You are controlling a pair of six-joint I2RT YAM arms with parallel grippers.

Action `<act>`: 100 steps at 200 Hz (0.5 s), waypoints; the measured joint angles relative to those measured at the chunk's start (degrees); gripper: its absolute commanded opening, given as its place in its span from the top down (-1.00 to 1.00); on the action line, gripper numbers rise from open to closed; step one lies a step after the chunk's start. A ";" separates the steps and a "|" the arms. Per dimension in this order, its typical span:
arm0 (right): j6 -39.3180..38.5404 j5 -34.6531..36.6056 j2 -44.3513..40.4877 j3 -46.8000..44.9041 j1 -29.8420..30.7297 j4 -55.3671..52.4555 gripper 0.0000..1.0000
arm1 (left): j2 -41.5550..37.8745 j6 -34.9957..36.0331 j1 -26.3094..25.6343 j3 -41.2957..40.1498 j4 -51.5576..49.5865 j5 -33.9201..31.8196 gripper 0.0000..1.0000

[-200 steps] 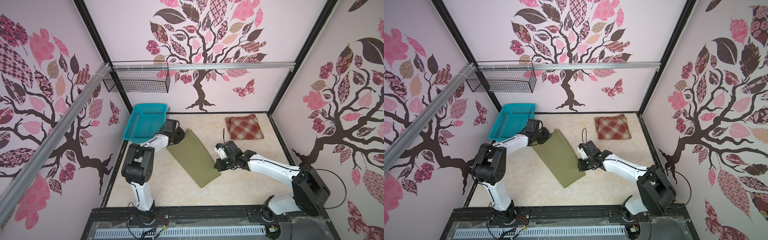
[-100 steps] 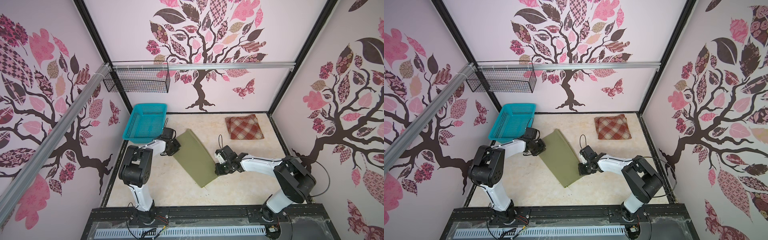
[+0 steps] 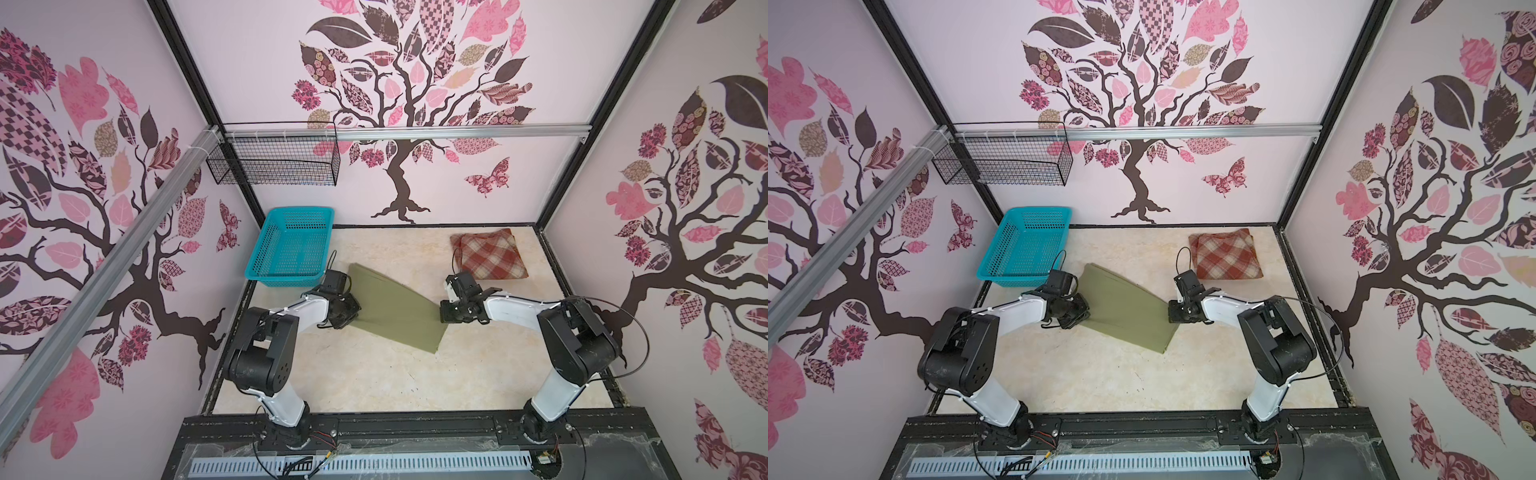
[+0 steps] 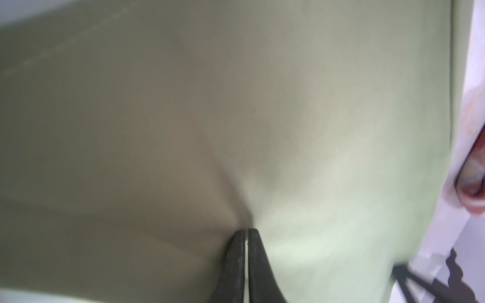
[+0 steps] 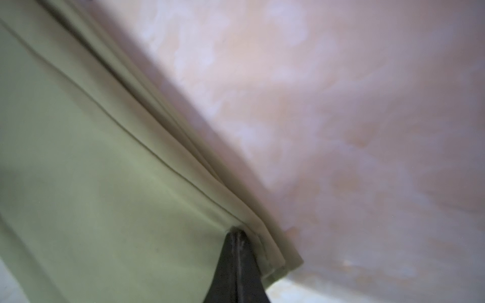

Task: Fold and stack skirts
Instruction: Rotate the skirt at the center of the table.

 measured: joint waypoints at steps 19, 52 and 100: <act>-0.28 0.92 -0.76 1.01 -0.09 -1.64 0.98 | -4.00 -0.59 -1.46 -1.75 -1.60 0.44 0.79; -0.37 0.20 -7.67 -0.33 3.26 -4.02 0.94 | -12.15 -0.26 0.07 -1.81 -4.13 -0.98 0.76; 1.31 -5.07 -15.32 -3.96 8.31 -2.67 0.94 | -12.79 0.87 8.04 -1.81 -2.89 -1.01 0.75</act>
